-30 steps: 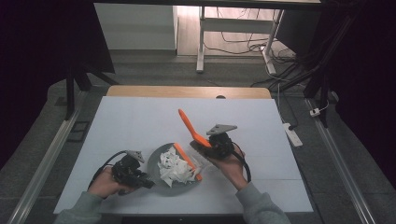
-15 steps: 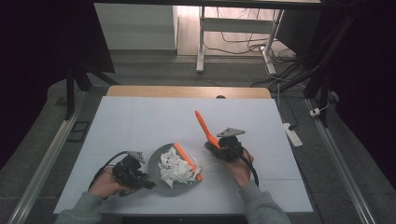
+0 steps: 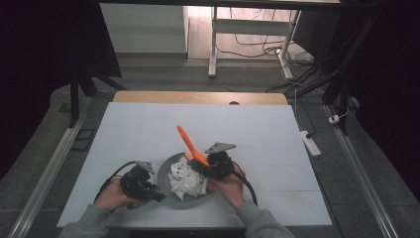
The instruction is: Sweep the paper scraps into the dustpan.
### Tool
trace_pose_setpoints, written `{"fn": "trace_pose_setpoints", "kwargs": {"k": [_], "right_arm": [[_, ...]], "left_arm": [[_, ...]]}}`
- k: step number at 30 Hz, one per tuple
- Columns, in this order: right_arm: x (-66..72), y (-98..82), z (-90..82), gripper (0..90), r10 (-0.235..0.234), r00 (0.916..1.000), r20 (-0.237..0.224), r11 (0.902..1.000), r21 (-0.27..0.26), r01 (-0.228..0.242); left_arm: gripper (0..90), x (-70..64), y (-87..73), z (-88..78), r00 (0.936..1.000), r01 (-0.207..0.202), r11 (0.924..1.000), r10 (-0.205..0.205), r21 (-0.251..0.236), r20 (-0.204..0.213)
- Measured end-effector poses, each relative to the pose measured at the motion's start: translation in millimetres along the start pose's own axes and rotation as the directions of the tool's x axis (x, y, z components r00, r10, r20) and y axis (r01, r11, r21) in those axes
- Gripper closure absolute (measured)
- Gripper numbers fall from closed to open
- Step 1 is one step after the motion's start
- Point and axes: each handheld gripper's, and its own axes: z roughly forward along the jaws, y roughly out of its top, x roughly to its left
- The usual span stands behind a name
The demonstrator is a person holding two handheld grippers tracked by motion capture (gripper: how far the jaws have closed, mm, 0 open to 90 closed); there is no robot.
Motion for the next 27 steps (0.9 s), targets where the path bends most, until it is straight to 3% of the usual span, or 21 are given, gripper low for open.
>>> {"fn": "trace_pose_setpoints", "kwargs": {"k": [3,7,10,12,15,18,22,27], "right_arm": [[13.9,8.6,-2.7,70.5,-0.027,0.9973,-0.069,0.9993,-0.028,0.025],[12.5,21.3,-22.6,70.5,-0.057,0.9976,-0.041,0.9937,-0.099,0.052],[-5.7,25.3,-35.2,70.5,-0.042,0.9989,0.021,0.9913,-0.124,0.044],[-23.7,22.8,-36.3,70.5,-0.007,0.9979,0.064,0.9926,-0.120,0.015],[-46.8,15.0,-29.5,70.5,0.042,0.9933,0.108,0.9950,-0.095,-0.031],[-58.6,9.1,-17.8,70.5,0.051,0.9896,0.134,0.9976,-0.053,-0.045],[-54.5,5.1,-1.3,70.5,0.032,0.9914,0.127,0.9995,0.000,-0.033],[-31.1,4.7,9.5,70.6,-0.006,0.9968,0.079,0.9997,0.023,0.004]], "left_arm": [[61.5,0.1,-0.1,0.3,1.0000,0.001,1.0000,-0.001,-0.002,0.002],[61.6,0.1,-0.1,-0.1,1.0000,-0.003,1.0000,0.003,0.001,0.001],[61.6,-0.2,-0.1,0.6,1.0000,0.000,1.0000,0.000,0.000,0.000],[61.5,-0.3,0.2,1.0,1.0000,0.001,1.0000,-0.001,0.001,0.000],[61.6,-0.2,0.6,1.7,1.0000,0.001,1.0000,-0.001,0.003,-0.001],[61.6,0.0,0.8,2.7,1.0000,0.001,1.0000,-0.001,0.003,0.001],[61.6,0.2,0.7,3.0,1.0000,0.001,1.0000,-0.001,0.002,0.002],[61.6,0.1,0.6,2.9,1.0000,0.001,1.0000,-0.001,0.001,0.002]]}}
